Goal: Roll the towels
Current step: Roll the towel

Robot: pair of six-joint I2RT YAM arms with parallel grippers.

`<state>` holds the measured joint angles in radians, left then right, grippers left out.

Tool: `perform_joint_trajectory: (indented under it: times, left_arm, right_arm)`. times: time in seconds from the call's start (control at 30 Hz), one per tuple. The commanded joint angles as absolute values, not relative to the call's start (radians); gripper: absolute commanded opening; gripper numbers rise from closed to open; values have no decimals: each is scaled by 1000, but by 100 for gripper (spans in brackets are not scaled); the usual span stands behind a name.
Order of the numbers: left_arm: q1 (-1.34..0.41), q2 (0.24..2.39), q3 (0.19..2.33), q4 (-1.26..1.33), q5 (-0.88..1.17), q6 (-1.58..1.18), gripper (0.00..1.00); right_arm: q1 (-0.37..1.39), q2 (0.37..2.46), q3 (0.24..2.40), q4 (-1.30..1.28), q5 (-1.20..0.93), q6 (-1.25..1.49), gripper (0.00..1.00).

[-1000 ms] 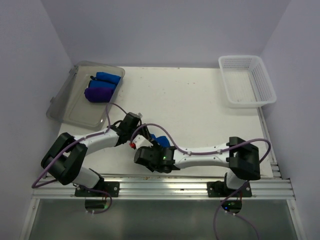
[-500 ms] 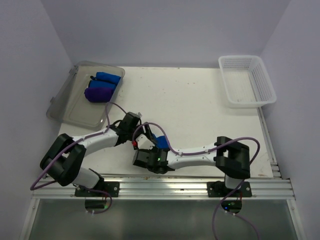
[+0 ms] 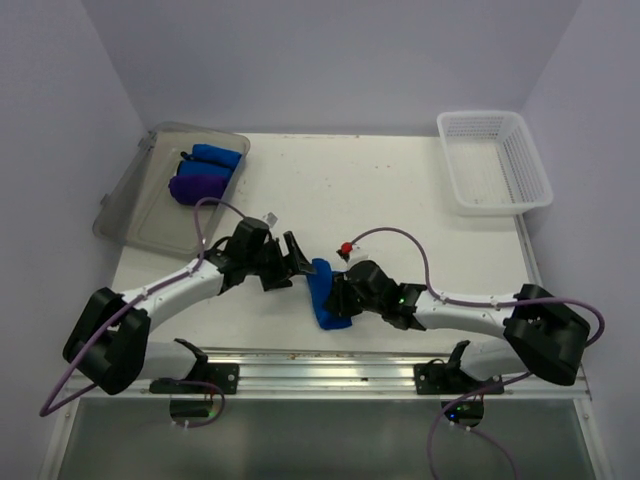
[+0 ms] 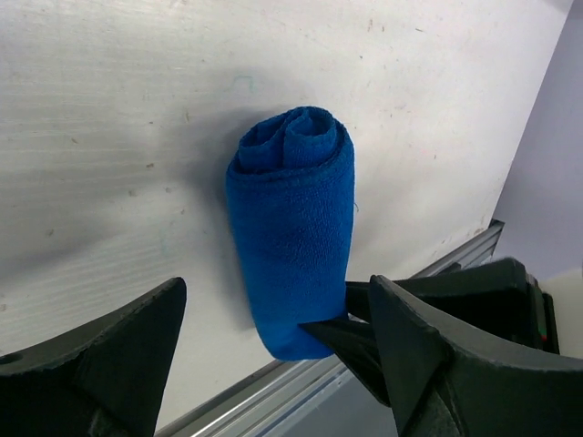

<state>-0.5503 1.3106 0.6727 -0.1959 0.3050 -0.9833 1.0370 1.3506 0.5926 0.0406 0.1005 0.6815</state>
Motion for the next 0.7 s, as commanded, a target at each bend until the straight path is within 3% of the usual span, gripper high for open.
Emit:
perform_joint_trajectory:
  times: [0.0, 0.3, 0.5, 0.6, 0.67]
  left_arm:
    - [-558, 1304, 644, -112, 363, -971, 85]
    - [-584, 1413, 586, 60, 437, -992, 80]
    - [-591, 1454, 598, 49, 443, -982, 58]
    - [-591, 1437, 594, 12, 420, -982, 55]
    - [-589, 1425, 597, -47, 396, -982, 54]
  right_arm:
    - [982, 1345, 497, 263, -153, 842, 19]
    - [923, 1416, 445, 483, -408, 904, 20]
    - [920, 1428, 500, 378, -433, 838, 24]
    - [922, 1424, 560, 251, -410, 774, 33]
    - [939, 1387, 627, 72, -318, 691, 49]
